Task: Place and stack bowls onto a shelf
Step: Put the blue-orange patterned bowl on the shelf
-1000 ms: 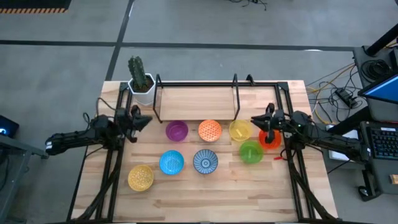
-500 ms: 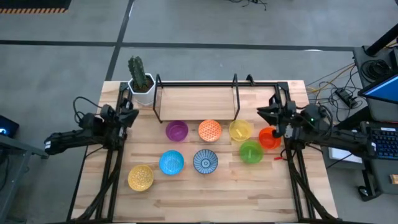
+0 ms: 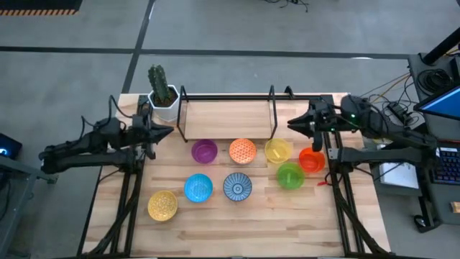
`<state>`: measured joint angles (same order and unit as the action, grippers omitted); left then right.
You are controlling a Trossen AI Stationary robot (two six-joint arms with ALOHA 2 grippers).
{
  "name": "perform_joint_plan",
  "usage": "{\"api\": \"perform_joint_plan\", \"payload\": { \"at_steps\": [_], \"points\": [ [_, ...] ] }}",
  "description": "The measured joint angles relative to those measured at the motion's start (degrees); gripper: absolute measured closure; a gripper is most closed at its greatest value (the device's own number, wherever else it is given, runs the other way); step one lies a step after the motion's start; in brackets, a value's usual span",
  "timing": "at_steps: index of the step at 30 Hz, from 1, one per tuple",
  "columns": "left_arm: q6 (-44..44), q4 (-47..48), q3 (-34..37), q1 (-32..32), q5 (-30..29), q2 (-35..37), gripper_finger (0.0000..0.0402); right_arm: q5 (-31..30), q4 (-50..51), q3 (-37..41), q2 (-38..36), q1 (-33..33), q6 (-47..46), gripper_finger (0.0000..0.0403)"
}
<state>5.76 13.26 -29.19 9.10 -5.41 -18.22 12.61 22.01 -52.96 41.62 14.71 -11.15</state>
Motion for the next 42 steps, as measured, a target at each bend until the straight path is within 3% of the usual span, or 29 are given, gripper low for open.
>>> {"api": "perform_joint_plan", "payload": {
  "at_steps": [4,10,15,27,35,42],
  "points": [
    [-0.3,-4.1,1.8,-0.8,0.4,-2.0,0.0402,-3.5,4.1,-4.9,4.4,-4.9,-1.0,0.0339],
    [1.3,-13.4,6.8,-4.4,1.6,-2.8,0.0402,-13.5,9.3,-10.2,11.2,-13.4,-1.7,0.0339],
    [1.2,-17.4,7.4,-5.3,1.6,-2.5,0.0402,-18.9,13.9,-14.8,18.2,-16.7,-1.7,0.0339],
    [-11.1,-14.3,5.3,-5.3,1.5,-2.6,0.0401,-18.7,24.4,-30.8,37.3,-17.0,-0.4,0.0339],
    [-8.8,-15.2,7.3,-5.3,1.5,-3.0,0.0401,-18.7,28.7,-43.3,47.9,-16.2,-0.4,0.0339],
    [0.3,-14.1,7.4,-5.4,5.0,-1.4,0.0401,-18.7,30.2,-49.6,54.9,-15.8,2.8,0.0339]
  ]
}}
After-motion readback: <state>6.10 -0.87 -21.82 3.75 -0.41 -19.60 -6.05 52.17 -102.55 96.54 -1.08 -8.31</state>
